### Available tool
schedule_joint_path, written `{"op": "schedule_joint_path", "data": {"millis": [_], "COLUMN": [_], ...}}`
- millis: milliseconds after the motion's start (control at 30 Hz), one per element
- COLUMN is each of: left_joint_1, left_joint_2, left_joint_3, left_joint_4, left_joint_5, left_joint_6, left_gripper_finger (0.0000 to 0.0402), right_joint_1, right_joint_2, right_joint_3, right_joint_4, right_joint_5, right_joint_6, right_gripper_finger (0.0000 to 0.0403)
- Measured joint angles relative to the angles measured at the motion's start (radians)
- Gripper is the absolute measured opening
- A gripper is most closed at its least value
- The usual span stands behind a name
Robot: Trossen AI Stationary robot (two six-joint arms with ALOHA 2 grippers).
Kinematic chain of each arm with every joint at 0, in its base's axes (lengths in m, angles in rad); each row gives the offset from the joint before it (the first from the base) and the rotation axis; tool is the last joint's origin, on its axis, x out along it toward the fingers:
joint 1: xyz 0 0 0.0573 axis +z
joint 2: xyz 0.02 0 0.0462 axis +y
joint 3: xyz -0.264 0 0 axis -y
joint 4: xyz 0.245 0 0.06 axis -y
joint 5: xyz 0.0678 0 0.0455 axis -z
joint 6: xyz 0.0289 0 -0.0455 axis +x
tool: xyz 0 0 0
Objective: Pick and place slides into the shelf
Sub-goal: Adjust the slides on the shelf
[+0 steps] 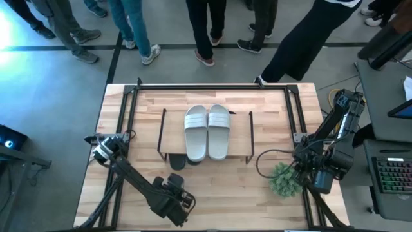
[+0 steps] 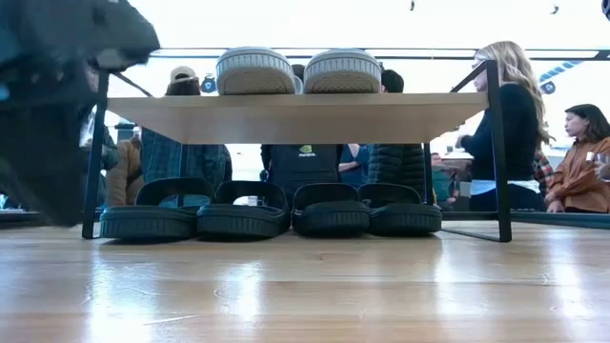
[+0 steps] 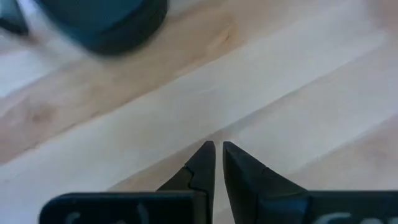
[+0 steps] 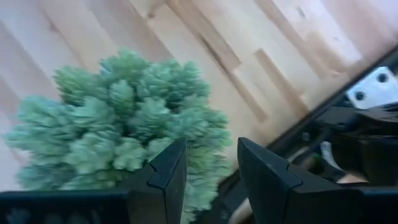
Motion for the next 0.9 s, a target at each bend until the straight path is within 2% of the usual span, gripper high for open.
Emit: {"op": "schedule_joint_path", "data": {"millis": [200,467,900], "left_joint_1": [0.034,0.112,0.118], "left_joint_2": [0.0,-0.005,-0.009], "left_joint_3": [-0.047,-0.072,-0.147], "left_joint_4": [0.0,-0.006,0.0], "left_joint_5": [0.076,0.033,-0.004], "left_joint_6": [-0.026,-0.005,0.013], "left_gripper_finger": [0.0017,0.0017,0.0017], "right_joint_1": [0.0,0.0,0.0], "right_joint_2": [0.0,0.0,0.0], "right_joint_3": [0.0,0.0,0.0], "right_joint_4": [0.018,0.069,0.065], "right_joint_5": [0.022,0.024,0.024], "right_joint_6": [0.029,0.021,0.021], "right_gripper_finger": [0.0134,0.0134,0.0134]}}
